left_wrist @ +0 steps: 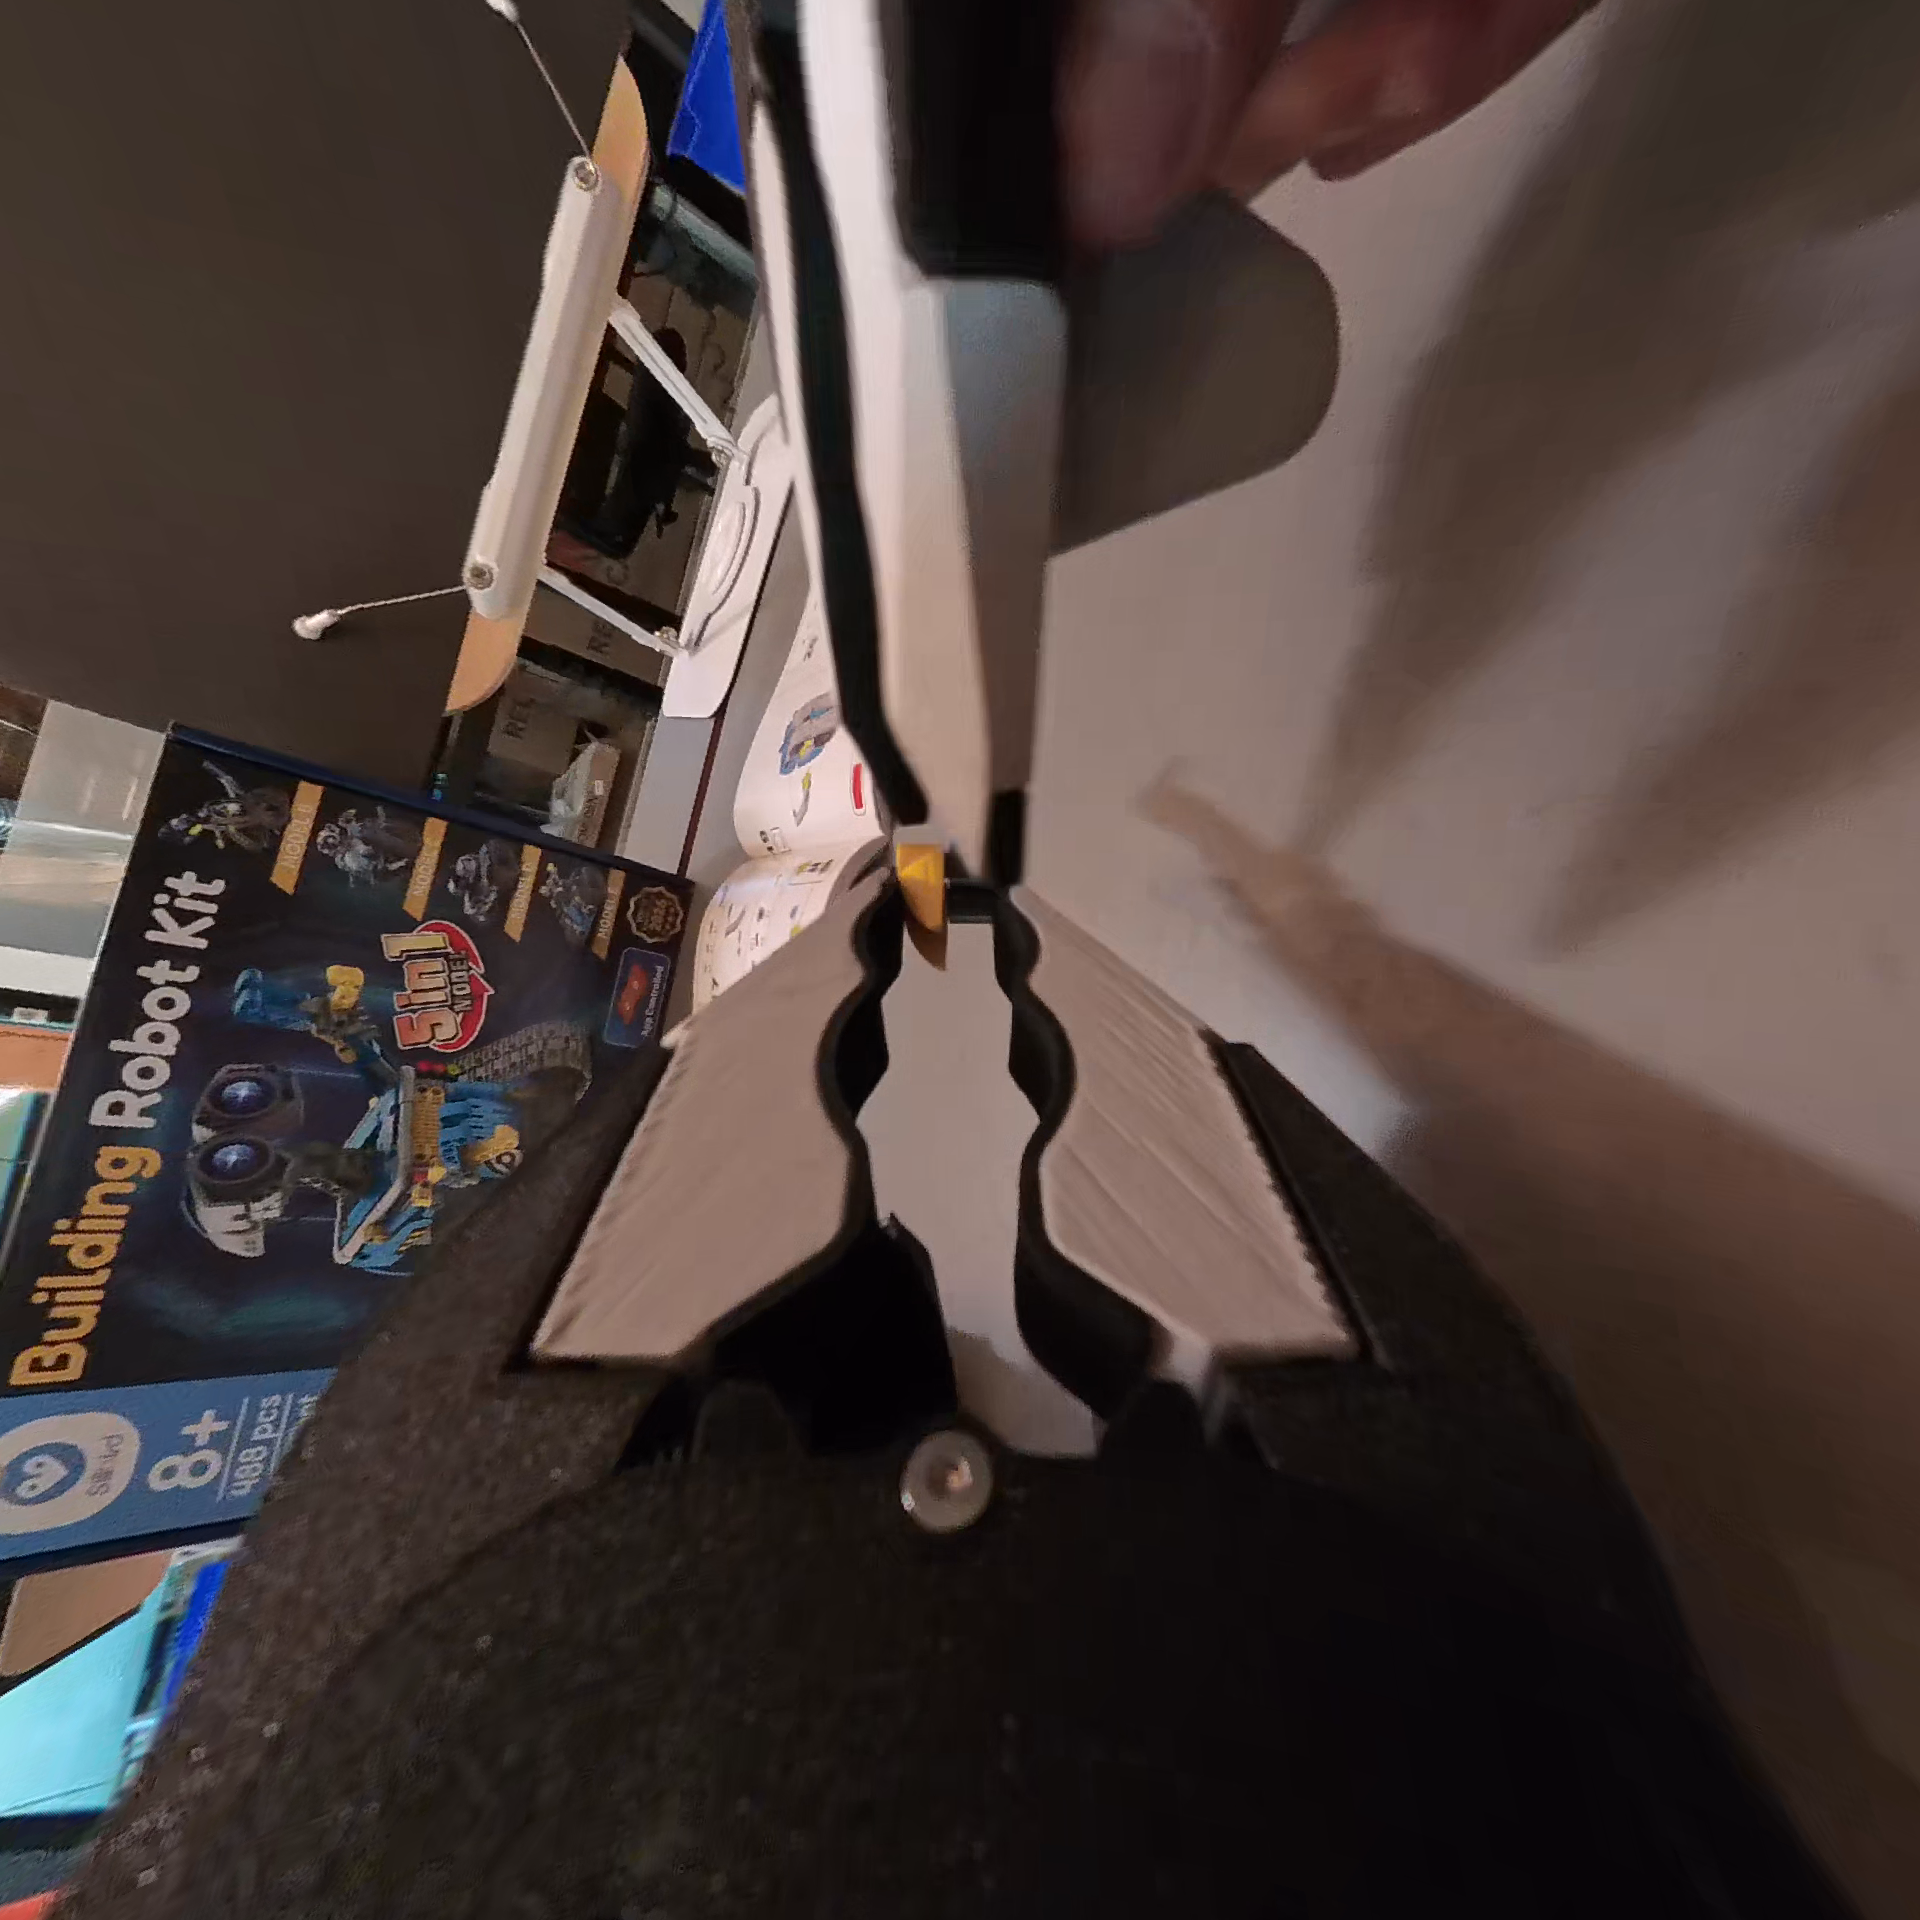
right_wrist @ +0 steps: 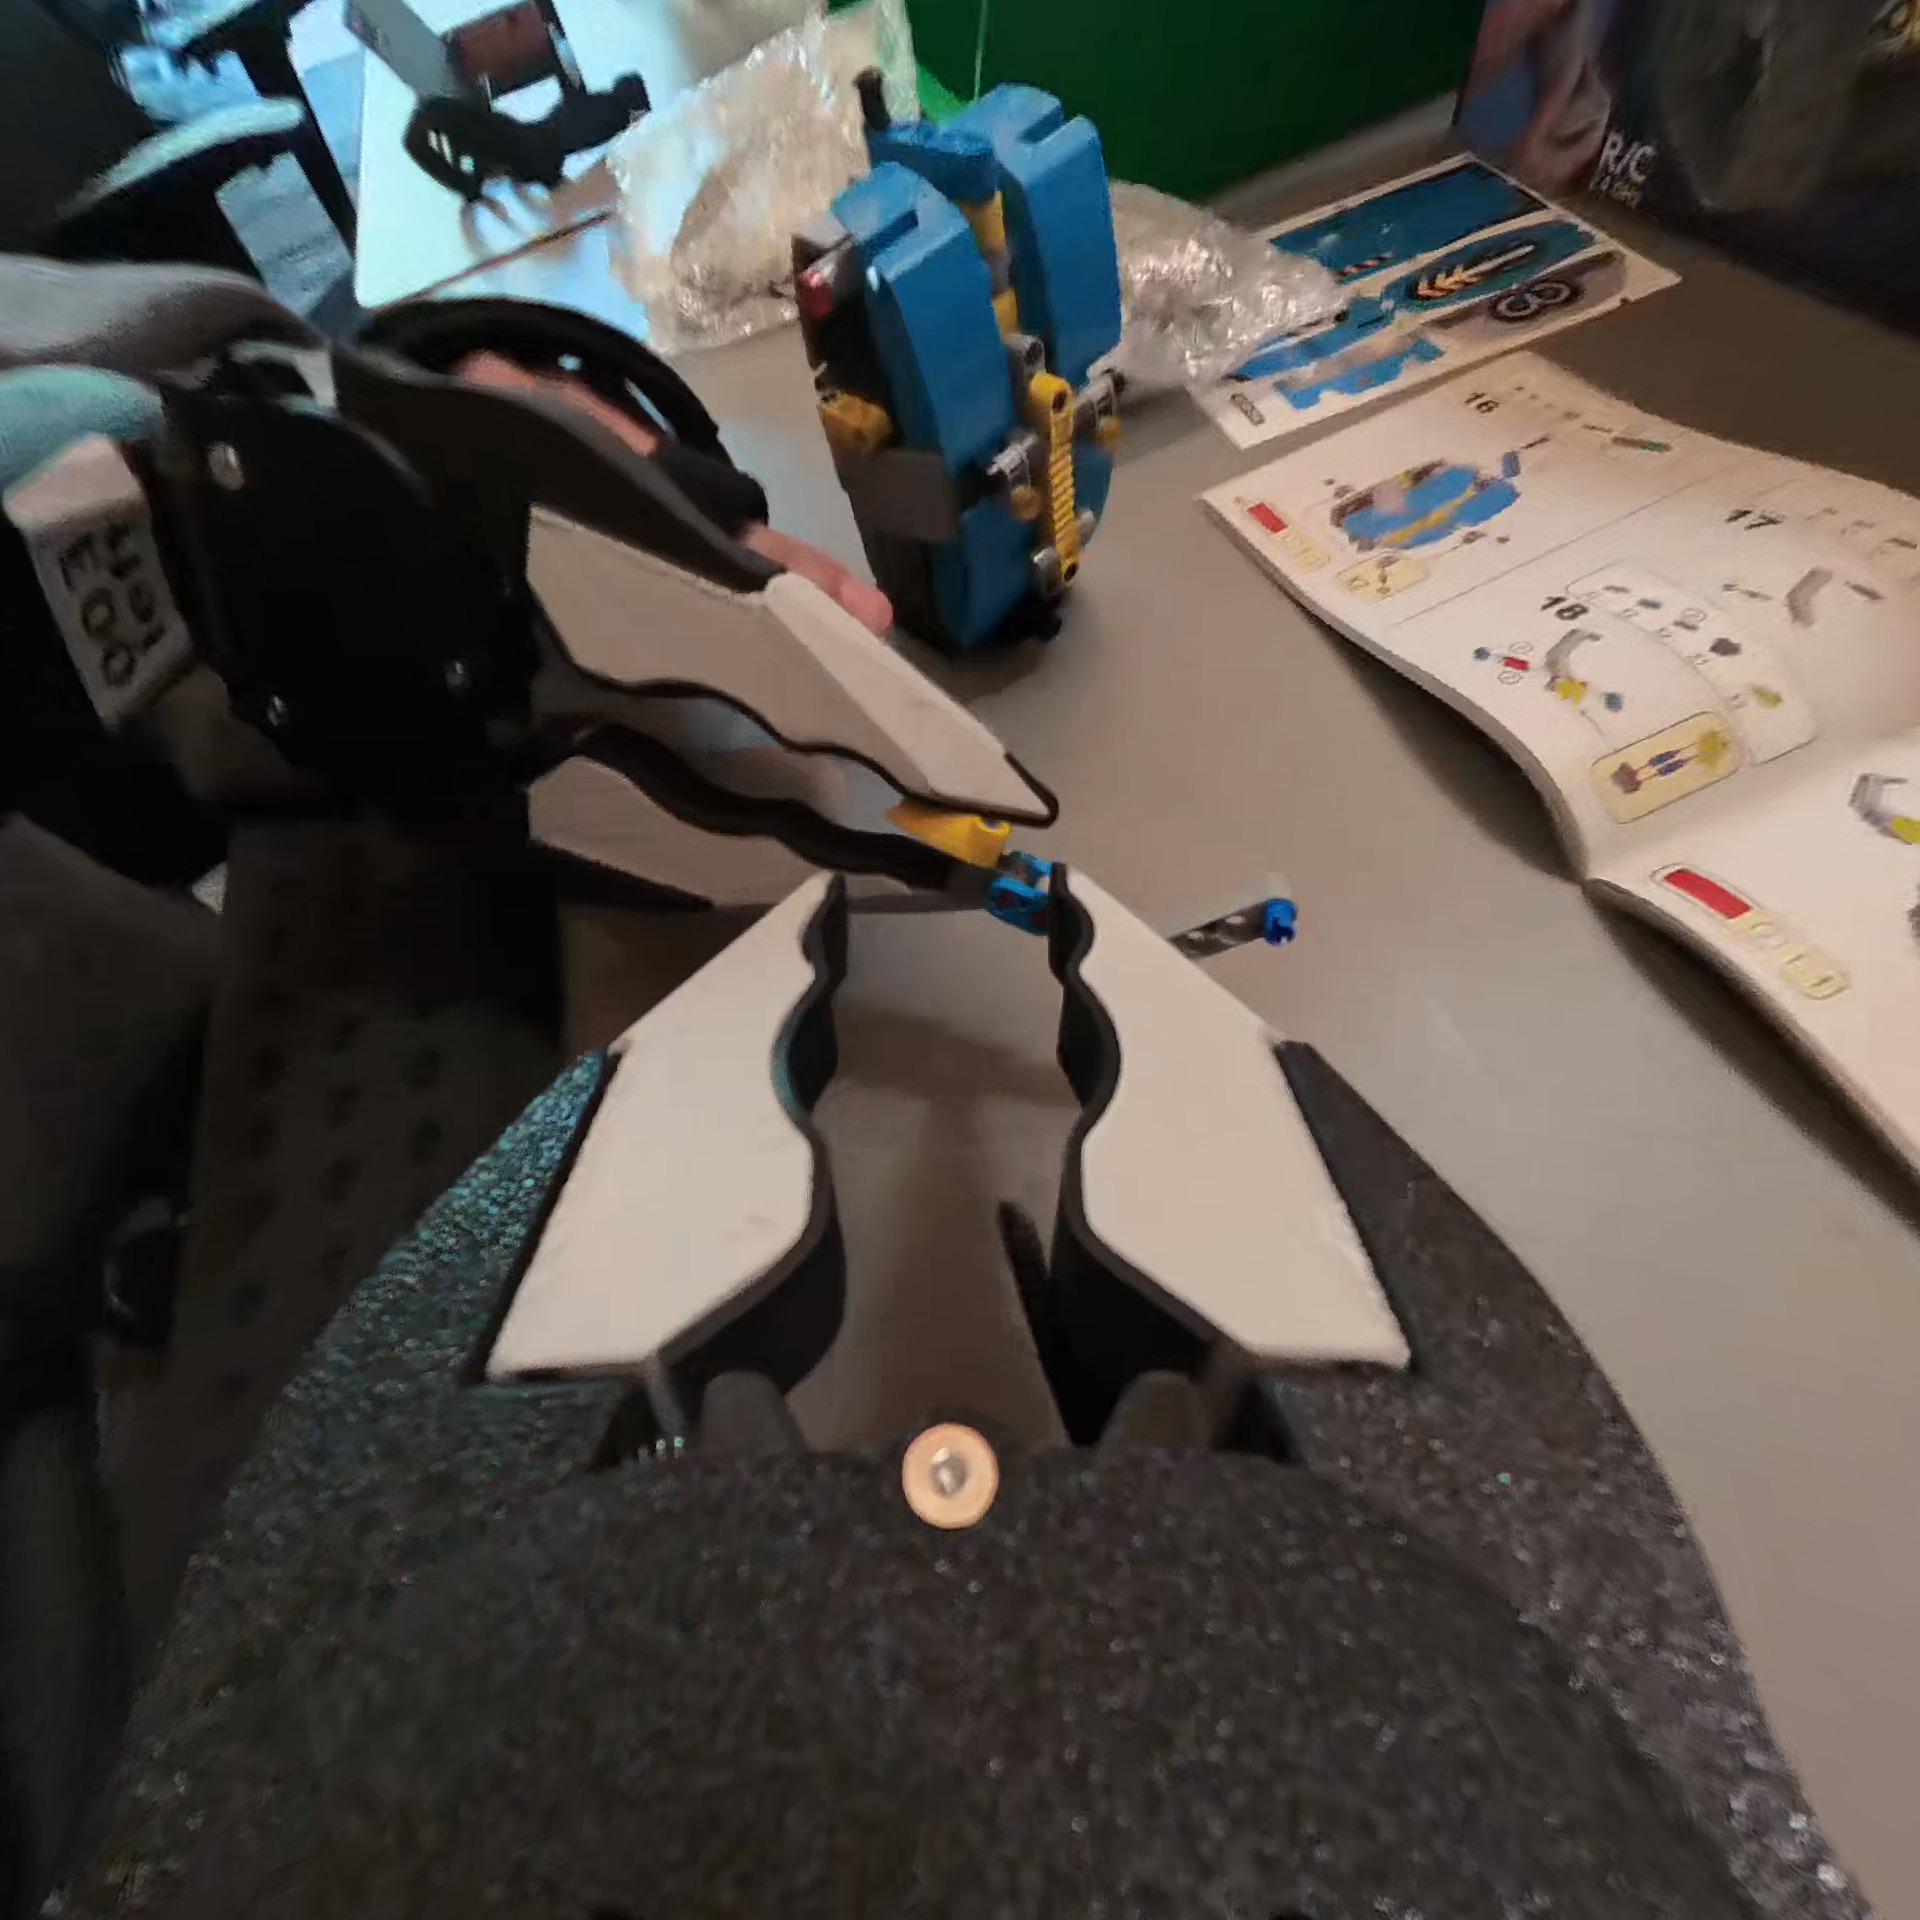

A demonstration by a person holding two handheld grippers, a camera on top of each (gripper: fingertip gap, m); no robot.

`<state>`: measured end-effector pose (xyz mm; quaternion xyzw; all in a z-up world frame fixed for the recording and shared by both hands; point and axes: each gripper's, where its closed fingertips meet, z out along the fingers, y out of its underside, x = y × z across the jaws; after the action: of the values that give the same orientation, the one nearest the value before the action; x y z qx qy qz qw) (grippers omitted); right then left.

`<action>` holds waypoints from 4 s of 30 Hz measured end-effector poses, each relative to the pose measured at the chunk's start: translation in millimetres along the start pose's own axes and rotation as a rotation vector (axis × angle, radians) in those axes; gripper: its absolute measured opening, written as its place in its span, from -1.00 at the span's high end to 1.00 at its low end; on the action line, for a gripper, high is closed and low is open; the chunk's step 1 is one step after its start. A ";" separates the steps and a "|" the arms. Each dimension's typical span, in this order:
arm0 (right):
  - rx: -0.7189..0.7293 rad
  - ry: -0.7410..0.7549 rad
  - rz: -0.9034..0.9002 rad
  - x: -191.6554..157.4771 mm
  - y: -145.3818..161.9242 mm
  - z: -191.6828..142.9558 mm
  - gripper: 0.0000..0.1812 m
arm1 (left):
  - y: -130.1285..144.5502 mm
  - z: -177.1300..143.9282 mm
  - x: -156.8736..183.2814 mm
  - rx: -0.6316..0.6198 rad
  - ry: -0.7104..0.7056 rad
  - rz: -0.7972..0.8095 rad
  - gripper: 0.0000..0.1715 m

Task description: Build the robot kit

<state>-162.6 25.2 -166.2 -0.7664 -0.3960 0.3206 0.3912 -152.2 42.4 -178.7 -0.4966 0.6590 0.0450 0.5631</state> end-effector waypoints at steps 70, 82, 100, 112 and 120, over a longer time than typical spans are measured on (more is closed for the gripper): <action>-0.050 -0.206 0.286 8.9 21.8 5.4 0.56 | 5.7 3.0 24.1 -0.025 0.110 -0.023 0.81; -0.125 -0.123 0.262 15.2 36.4 12.7 0.86 | 9.8 7.0 30.9 -0.033 0.153 -0.080 0.81; -0.260 0.111 0.055 31.9 56.4 2.4 0.88 | 33.1 13.5 29.0 -0.109 0.172 -0.126 0.87; -0.302 0.062 0.067 24.4 63.5 5.0 0.76 | 35.3 14.9 30.3 -0.103 0.198 -0.175 0.94; -0.110 0.068 0.208 45.3 33.7 -12.4 0.72 | 31.4 9.6 16.9 -0.044 0.158 -0.209 0.94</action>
<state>-118.9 47.0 -197.1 -0.8341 -0.3178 0.3113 0.3262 -165.5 53.8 -211.2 -0.5767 0.6450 -0.0387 0.5000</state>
